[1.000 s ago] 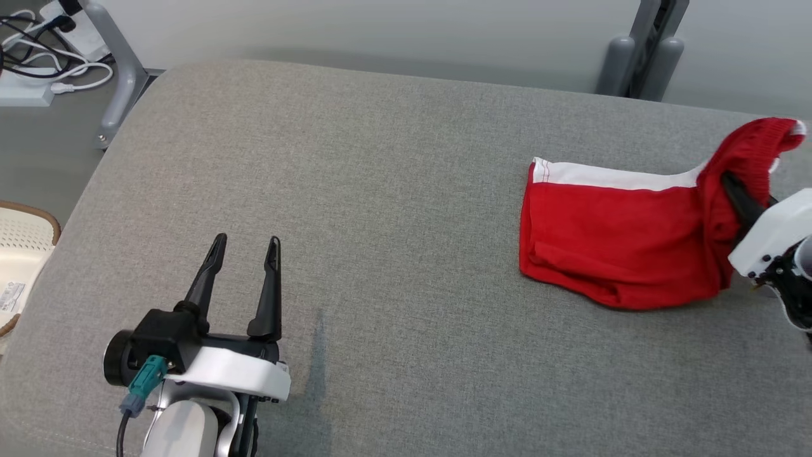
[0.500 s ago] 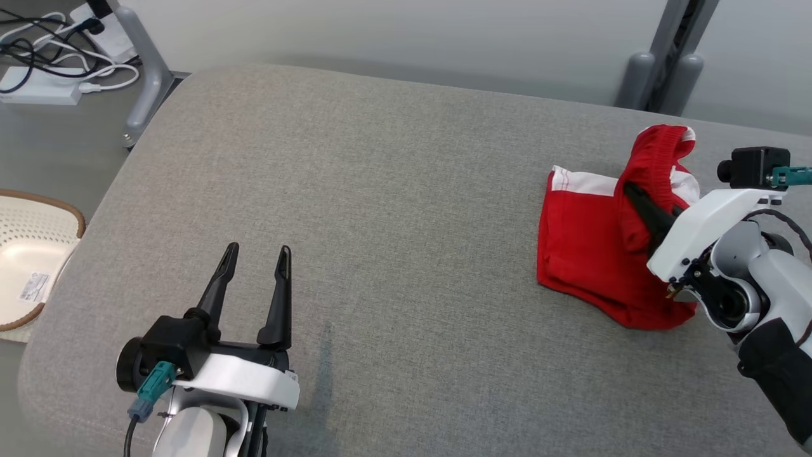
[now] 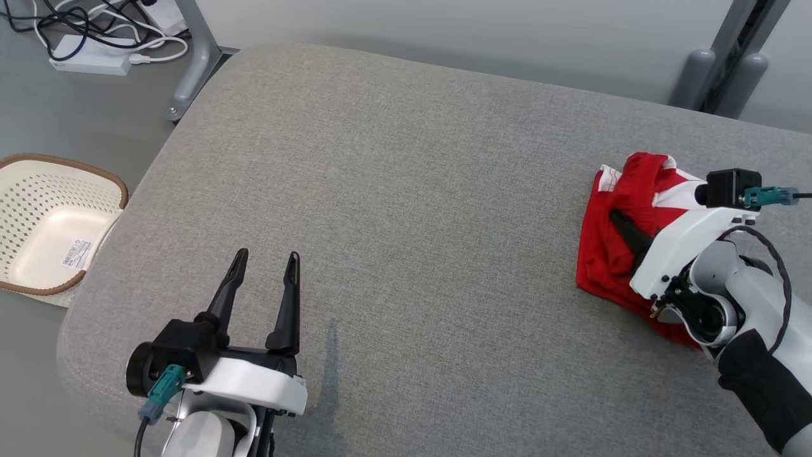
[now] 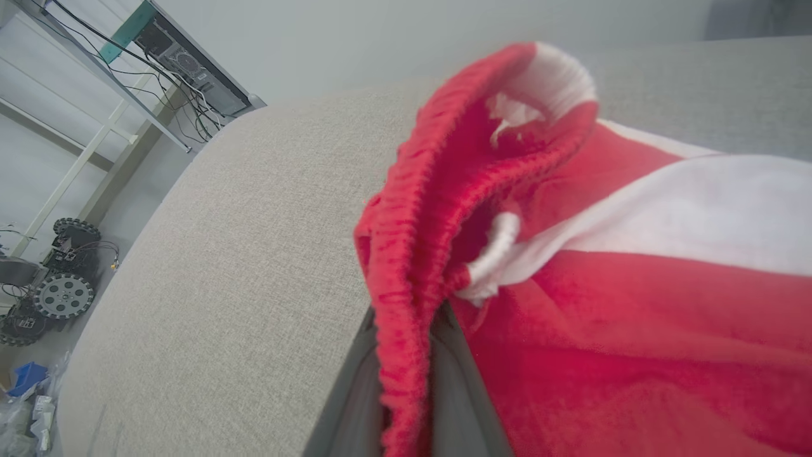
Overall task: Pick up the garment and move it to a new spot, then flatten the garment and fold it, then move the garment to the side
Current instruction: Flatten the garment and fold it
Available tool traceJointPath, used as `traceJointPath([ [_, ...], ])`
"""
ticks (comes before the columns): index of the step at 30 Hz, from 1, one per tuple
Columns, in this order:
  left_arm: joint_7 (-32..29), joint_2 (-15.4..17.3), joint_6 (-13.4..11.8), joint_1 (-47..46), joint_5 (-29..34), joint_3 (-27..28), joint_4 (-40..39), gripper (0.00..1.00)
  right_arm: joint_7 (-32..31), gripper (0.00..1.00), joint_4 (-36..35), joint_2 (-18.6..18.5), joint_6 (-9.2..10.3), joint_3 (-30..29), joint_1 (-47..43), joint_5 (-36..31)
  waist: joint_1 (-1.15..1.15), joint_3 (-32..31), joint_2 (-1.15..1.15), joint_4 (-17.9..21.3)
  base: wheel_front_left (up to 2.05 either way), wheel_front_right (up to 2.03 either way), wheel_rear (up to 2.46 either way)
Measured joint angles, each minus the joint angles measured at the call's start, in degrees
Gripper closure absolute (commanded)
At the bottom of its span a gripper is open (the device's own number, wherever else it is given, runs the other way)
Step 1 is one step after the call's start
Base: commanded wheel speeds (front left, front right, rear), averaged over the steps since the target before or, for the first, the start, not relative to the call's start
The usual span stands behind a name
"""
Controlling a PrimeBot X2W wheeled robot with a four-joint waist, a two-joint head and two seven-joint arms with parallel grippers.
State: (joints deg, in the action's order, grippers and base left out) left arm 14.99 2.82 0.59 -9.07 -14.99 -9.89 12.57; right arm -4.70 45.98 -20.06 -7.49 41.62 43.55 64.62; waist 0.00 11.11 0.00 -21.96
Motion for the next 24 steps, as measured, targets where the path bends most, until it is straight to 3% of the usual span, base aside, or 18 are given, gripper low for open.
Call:
traceJointPath([
  [1,0.0,0.0,-0.11,0.1,-0.01,-0.04,0.02,0.0,-0.09,1.0,0.51,0.15,0.0,0.31,-0.13,0.09,0.0,-0.06,0.0,-0.05,0.0,0.0,0.0],
  [2,0.0,0.01,-0.14,0.14,-0.02,-0.03,0.09,0.0,-0.37,0.8,0.86,0.4,0.0,0.54,-0.27,0.41,0.0,-0.1,0.0,-0.06,0.0,0.0,0.0],
  [3,0.0,0.01,-0.19,0.14,-0.09,-0.05,0.1,0.0,-0.31,0.14,1.34,0.67,0.0,0.66,-0.38,0.51,0.0,-0.1,0.0,-0.04,0.0,0.0,0.0],
  [4,0.0,0.02,-0.22,0.13,-0.15,-0.15,0.11,0.0,-0.14,0.0,1.96,0.82,0.0,0.78,-0.38,0.45,0.0,-0.12,0.0,-0.04,0.0,0.0,0.0],
  [16,0.0,0.01,-0.31,0.14,0.05,-0.29,0.66,0.0,1.72,0.0,0.44,2.46,0.0,0.56,-0.77,4.01,0.0,-1.54,0.0,1.4,0.0,0.0,0.0],
  [24,0.0,-0.01,0.07,0.7,0.98,1.42,0.75,0.0,4.23,0.0,-5.45,0.03,0.0,2.26,-0.2,2.79,0.0,-4.25,0.0,4.53,0.0,0.0,0.0],
])
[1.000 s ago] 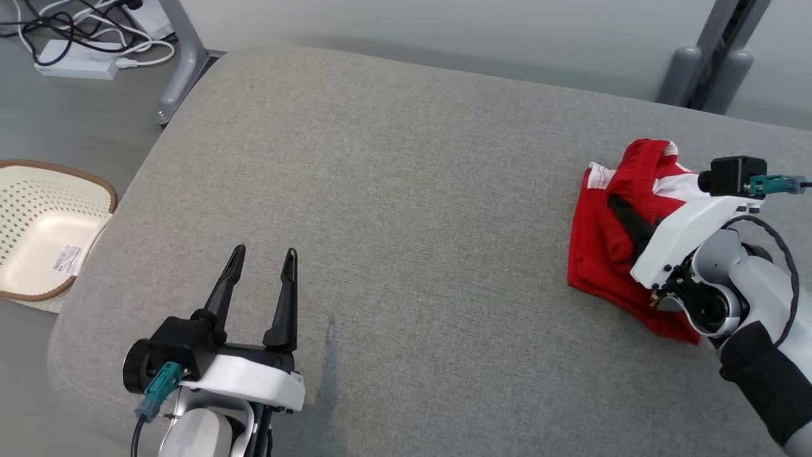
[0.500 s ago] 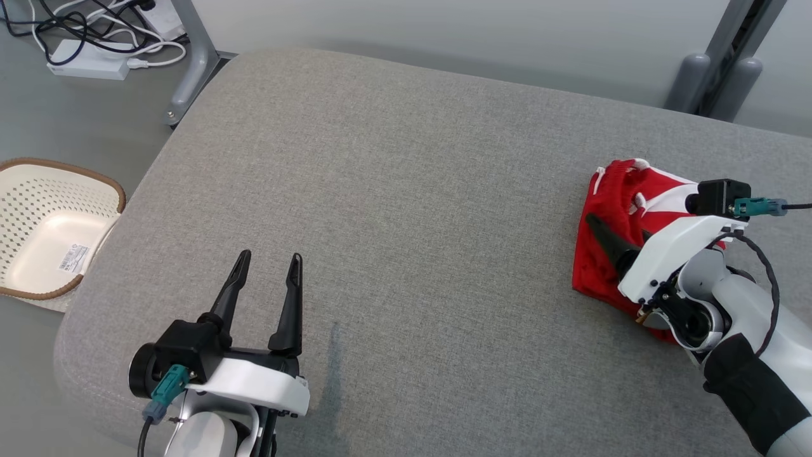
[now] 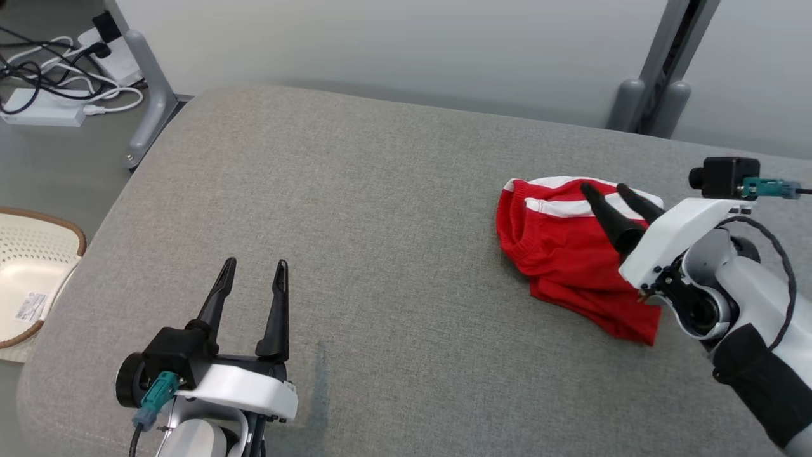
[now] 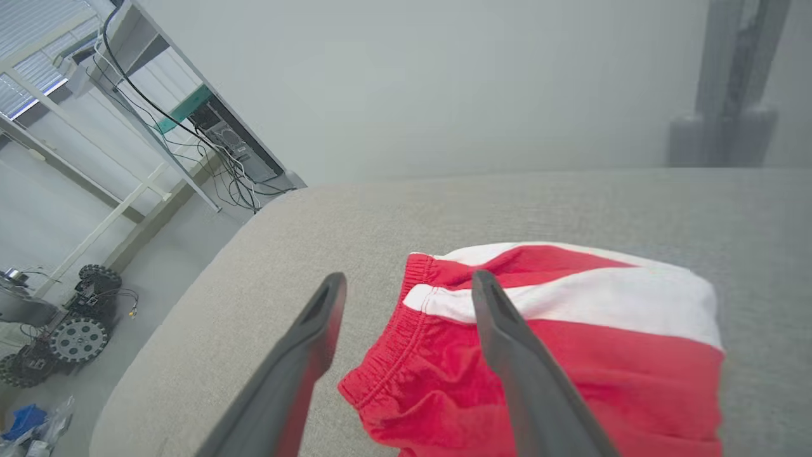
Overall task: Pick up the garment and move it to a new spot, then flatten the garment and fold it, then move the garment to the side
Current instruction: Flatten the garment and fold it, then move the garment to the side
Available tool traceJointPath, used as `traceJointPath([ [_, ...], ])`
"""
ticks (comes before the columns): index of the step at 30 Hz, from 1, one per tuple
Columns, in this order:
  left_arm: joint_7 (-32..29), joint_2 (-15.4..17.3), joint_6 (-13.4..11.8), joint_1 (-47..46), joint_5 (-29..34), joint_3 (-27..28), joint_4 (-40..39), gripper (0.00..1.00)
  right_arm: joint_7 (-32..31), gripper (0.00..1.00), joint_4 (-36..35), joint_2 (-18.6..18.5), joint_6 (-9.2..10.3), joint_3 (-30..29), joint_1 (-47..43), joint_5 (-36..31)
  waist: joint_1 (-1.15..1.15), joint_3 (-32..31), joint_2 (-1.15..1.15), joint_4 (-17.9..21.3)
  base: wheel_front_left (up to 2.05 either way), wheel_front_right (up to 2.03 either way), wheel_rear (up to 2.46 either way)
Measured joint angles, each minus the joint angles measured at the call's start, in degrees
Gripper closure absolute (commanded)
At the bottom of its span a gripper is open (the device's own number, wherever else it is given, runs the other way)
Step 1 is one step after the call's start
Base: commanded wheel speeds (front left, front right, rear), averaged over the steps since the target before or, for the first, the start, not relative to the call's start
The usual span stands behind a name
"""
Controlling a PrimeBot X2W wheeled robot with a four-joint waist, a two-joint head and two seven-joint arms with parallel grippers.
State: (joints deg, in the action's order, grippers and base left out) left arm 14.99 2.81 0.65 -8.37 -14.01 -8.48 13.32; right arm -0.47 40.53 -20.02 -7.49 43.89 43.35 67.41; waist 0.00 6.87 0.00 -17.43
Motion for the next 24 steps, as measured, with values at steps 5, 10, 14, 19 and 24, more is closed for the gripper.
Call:
traceJointPath([
  [5,0.0,0.07,0.31,1.04,0.32,1.37,-0.57,0.0,8.06,0.0,-1.9,-5.47,0.0,1.31,1.91,-9.04,0.0,-1.96,0.0,2.5,0.0,0.0,0.0],
  [10,0.0,0.01,0.3,1.85,0.3,2.25,-2.76,0.0,14.77,0.0,-2.22,-9.2,0.0,-0.84,1.96,-22.03,0.0,-3.35,0.0,5.39,0.0,0.0,0.0],
  [14,0.0,0.03,-0.05,2.13,0.0,2.67,-4.38,0.0,15.38,0.0,-5.42,-9.12,0.0,-9.9,-0.49,-32.09,0.0,-3.72,0.0,7.27,0.0,0.0,0.0],
  [19,0.0,0.01,-0.68,2.37,-0.04,2.9,-5.32,0.0,15.47,0.0,-14.4,-4.53,0.0,-26.31,-11.66,-44.33,0.0,-3.77,0.0,9.39,0.0,0.0,0.0],
  [24,-0.01,-0.02,-1.25,3.31,-0.14,2.92,-6.21,0.0,15.46,0.0,-20.41,2.41,0.0,-35.68,-22.97,-51.93,0.0,-3.81,0.0,10.91,0.0,0.0,0.0],
])
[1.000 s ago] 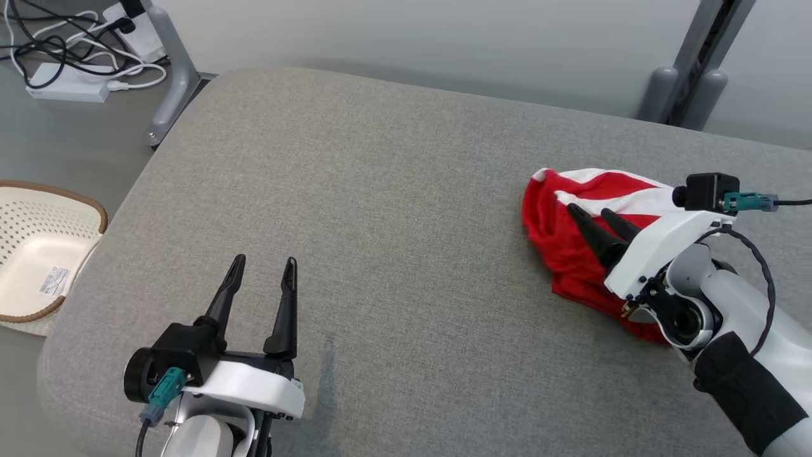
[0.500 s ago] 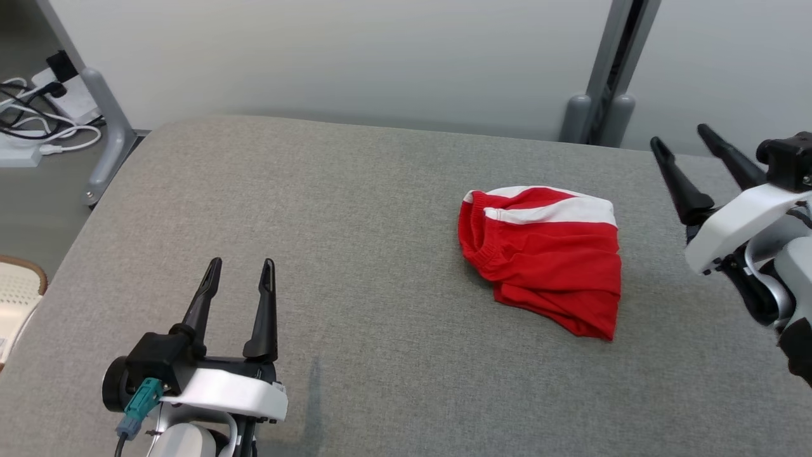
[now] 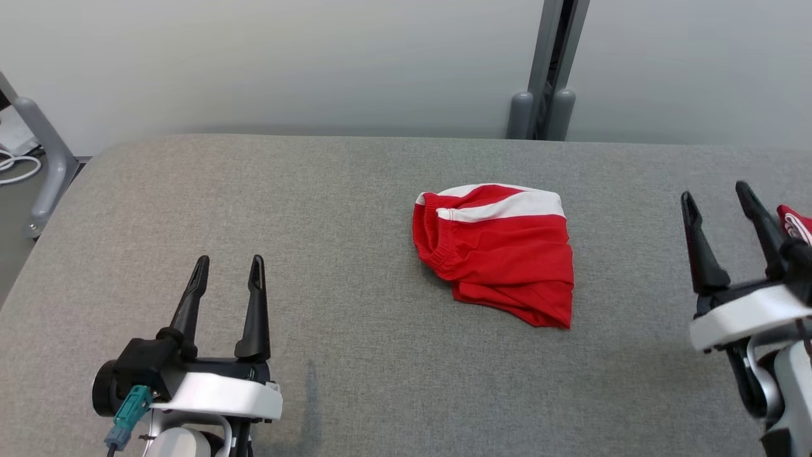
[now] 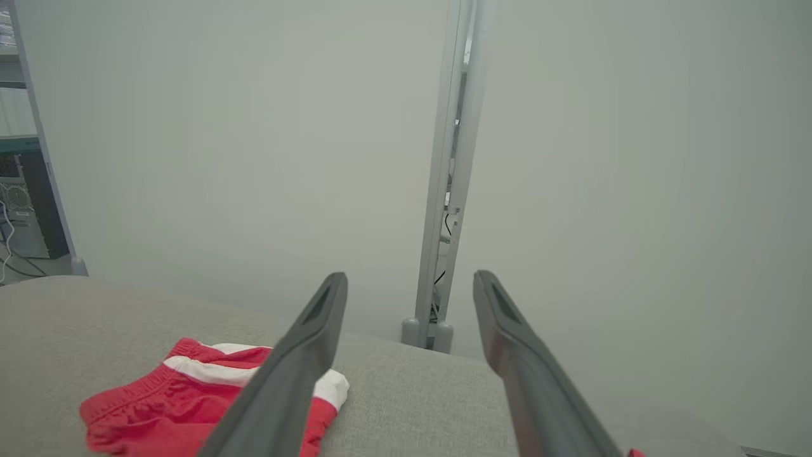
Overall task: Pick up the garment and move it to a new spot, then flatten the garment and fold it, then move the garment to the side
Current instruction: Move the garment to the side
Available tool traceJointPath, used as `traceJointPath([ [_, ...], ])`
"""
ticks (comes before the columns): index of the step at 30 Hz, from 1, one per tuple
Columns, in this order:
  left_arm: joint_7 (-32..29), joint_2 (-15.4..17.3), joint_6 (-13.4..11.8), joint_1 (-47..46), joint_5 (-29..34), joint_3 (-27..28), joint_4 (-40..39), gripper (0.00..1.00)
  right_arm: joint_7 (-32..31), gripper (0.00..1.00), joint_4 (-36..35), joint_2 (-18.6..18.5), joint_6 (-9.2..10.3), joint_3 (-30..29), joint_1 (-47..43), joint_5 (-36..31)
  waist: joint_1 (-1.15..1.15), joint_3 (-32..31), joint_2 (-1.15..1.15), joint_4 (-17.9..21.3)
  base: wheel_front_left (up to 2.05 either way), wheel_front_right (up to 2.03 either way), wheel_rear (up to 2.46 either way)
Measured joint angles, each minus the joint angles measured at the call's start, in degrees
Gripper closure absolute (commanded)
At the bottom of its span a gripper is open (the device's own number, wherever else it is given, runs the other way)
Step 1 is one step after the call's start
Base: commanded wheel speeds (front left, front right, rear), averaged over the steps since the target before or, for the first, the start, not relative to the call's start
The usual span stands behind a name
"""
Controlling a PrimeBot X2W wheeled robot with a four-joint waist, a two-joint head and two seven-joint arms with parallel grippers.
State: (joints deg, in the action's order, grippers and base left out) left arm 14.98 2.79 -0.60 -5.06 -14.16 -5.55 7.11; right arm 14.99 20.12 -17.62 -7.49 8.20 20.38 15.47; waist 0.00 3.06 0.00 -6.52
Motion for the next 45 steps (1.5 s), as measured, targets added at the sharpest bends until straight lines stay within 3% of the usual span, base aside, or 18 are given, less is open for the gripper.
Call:
traceJointPath([
  [7,0.01,0.04,-0.53,1.23,1.13,-0.07,-1.15,0.0,0.0,0.0,-3.15,6.19,0.0,-4.9,-7.18,-2.81,0.0,0.05,0.0,1.26,0.0,0.0,0.0],
  [15,0.01,0.04,-0.54,2.36,1.94,-1.47,-0.76,0.0,0.0,0.0,-1.92,8.2,0.0,-6.01,-8.82,-2.34,0.0,0.62,0.0,1.27,0.0,0.0,0.0],
  [20,0.01,0.01,-0.13,2.03,2.05,-2.88,-0.19,0.0,-1.74,0.0,2.36,7.26,0.0,-4.34,-7.39,0.67,0.0,1.85,0.0,0.17,0.0,0.0,0.0],
  [24,0.01,0.02,0.03,0.96,2.4,-3.71,0.03,0.0,-5.01,0.0,5.81,6.69,-0.01,-2.0,-4.68,5.99,0.0,3.27,0.0,-1.38,0.0,0.0,0.0],
  [36,0.0,0.02,0.0,-0.88,2.82,-5.86,1.81,0.0,-19.22,0.0,12.9,2.71,0.0,3.09,3.36,30.64,0.0,7.54,0.0,-6.96,0.0,0.0,0.0],
  [45,0.01,0.04,-0.49,-1.75,2.08,-6.99,1.85,0.0,-24.29,0.0,17.59,1.04,0.01,3.88,7.38,38.61,0.0,9.93,0.0,-10.53,0.0,0.0,0.0],
])
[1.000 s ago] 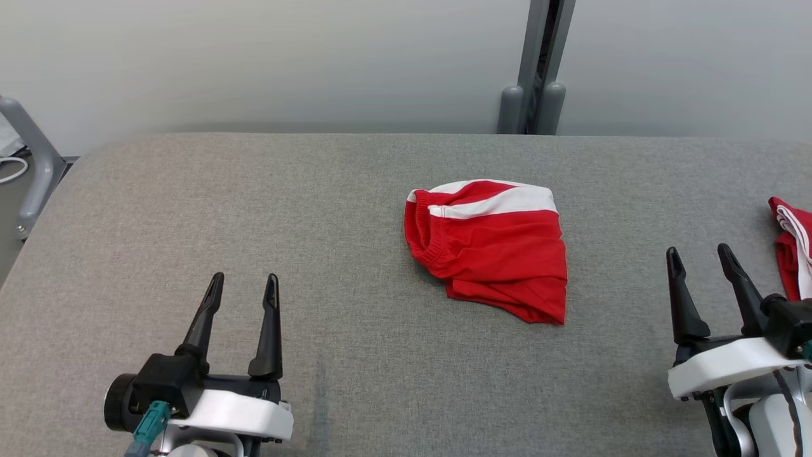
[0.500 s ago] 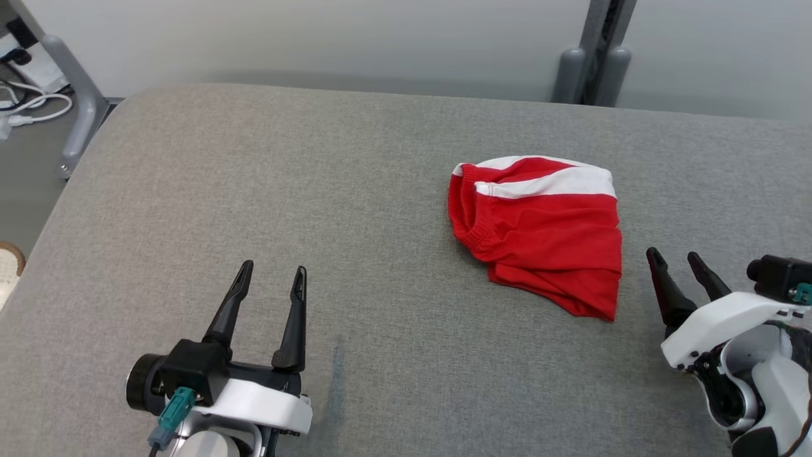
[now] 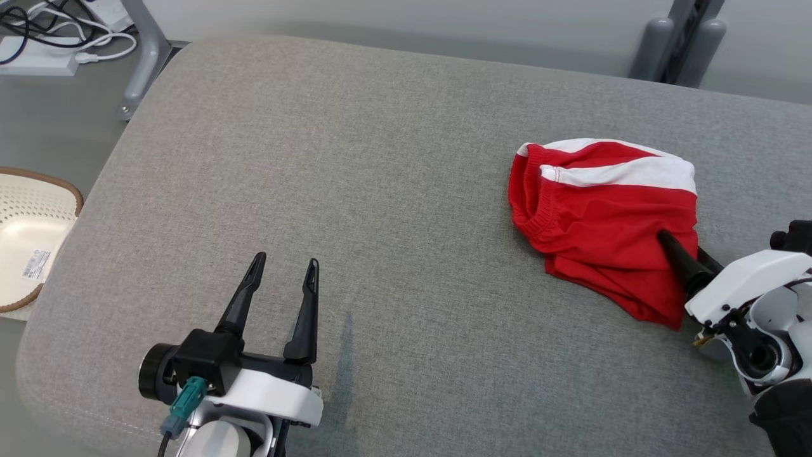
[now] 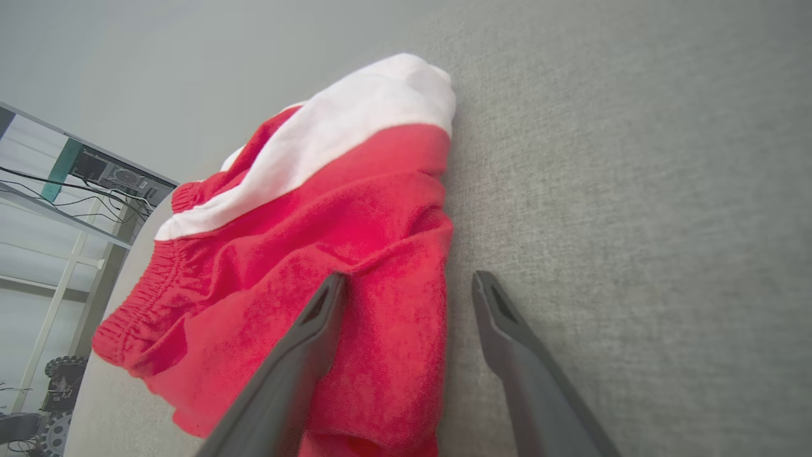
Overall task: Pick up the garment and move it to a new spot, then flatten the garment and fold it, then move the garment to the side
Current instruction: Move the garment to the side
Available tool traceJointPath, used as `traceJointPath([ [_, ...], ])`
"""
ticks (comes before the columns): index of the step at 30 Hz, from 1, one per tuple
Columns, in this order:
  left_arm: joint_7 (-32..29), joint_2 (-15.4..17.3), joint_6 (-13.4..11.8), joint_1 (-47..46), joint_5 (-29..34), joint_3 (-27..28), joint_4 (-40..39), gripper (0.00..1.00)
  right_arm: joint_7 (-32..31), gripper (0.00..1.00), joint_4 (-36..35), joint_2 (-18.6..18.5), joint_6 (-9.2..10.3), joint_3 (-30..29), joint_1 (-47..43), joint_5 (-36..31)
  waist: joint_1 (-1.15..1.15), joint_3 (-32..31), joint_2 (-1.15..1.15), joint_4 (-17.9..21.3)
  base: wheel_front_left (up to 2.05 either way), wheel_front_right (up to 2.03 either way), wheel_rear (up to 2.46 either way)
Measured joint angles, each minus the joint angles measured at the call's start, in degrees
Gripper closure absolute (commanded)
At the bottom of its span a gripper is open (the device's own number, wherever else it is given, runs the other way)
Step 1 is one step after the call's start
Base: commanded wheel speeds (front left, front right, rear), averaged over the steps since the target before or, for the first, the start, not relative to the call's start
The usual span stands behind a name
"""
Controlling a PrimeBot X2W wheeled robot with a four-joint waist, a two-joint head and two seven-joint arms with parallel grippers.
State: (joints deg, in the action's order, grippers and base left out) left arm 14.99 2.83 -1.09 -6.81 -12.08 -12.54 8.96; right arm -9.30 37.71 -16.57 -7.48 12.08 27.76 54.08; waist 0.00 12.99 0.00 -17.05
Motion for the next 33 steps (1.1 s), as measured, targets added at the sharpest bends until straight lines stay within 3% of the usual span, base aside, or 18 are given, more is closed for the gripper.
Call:
traceJointPath([
  [5,0.0,-0.01,-0.31,-0.72,-0.37,-0.87,-0.33,0.0,-1.4,0.0,2.33,-0.82,0.0,0.42,3.53,4.79,0.0,1.87,0.0,-2.38,0.0,0.0,0.0],
  [18,0.0,0.0,-0.94,-1.69,-0.68,-2.3,-0.24,0.0,-1.7,0.0,4.8,-1.02,0.0,5.02,7.26,8.43,0.0,2.8,0.0,-3.66,0.0,0.0,0.0],
  [20,0.0,-0.01,-0.98,-1.71,-0.7,-2.5,-0.15,0.0,-1.15,0.56,4.97,-1.25,0.0,6.11,7.47,8.49,0.0,2.67,0.0,-3.67,0.0,0.0,0.0],
  [21,0.0,-0.02,-1.0,-1.71,-0.88,-2.56,-0.11,0.0,-0.68,1.0,4.82,-1.44,0.0,6.9,7.53,8.44,0.0,2.61,0.0,-3.64,0.0,0.0,0.0],
  [33,0.0,-0.01,-0.71,-1.64,-0.56,-1.4,0.4,0.0,6.57,1.0,3.44,-5.39,0.0,16.66,7.04,5.27,0.0,-0.04,0.0,-0.28,0.0,0.0,0.0],
])
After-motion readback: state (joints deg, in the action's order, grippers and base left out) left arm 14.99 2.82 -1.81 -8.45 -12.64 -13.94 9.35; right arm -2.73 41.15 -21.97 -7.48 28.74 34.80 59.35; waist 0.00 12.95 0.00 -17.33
